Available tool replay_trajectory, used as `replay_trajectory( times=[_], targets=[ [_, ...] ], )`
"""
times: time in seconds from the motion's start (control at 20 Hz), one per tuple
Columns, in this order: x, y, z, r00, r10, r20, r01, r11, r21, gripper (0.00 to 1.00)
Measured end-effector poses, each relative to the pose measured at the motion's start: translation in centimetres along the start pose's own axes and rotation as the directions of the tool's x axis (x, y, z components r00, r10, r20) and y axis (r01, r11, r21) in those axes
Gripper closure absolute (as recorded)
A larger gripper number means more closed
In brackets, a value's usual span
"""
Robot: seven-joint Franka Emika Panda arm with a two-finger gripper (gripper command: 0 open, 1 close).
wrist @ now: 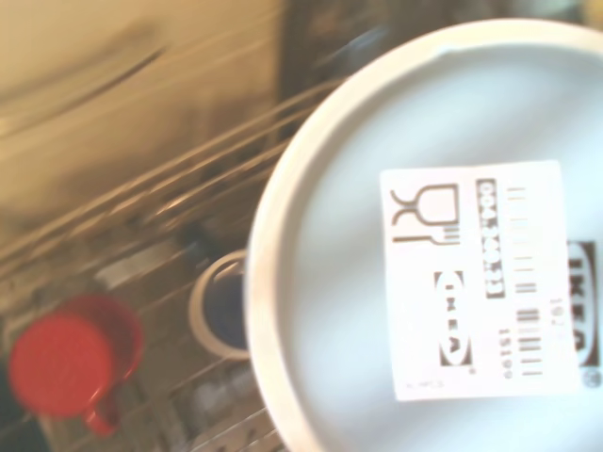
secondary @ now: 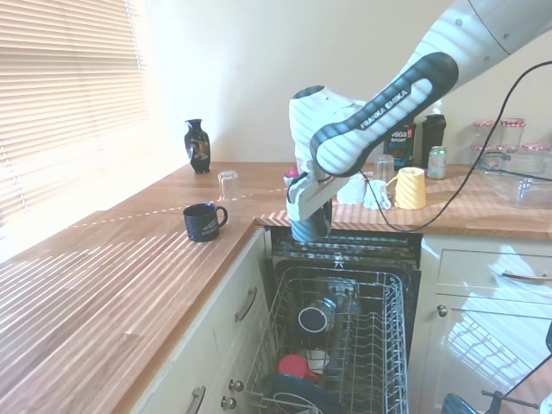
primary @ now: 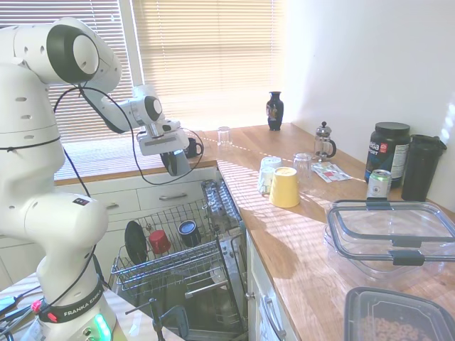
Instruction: Take a mug cup out of the rack
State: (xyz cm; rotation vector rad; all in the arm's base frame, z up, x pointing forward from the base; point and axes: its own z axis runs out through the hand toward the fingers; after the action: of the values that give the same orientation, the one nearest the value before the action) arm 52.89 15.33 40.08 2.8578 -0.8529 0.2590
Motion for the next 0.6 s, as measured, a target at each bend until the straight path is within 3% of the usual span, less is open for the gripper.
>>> replay_trajectory(
  times=[0.35, 0.6],
  targets=[
    [11.8, 3.4, 1.8, 0.984, 0.146, 0.101, -0.144, 0.989, -0.021, 1.0],
    [16.9, 5.3, 5.3, 0.965, 0.204, 0.165, -0.2, 0.979, -0.039, 1.0]
  ],
)
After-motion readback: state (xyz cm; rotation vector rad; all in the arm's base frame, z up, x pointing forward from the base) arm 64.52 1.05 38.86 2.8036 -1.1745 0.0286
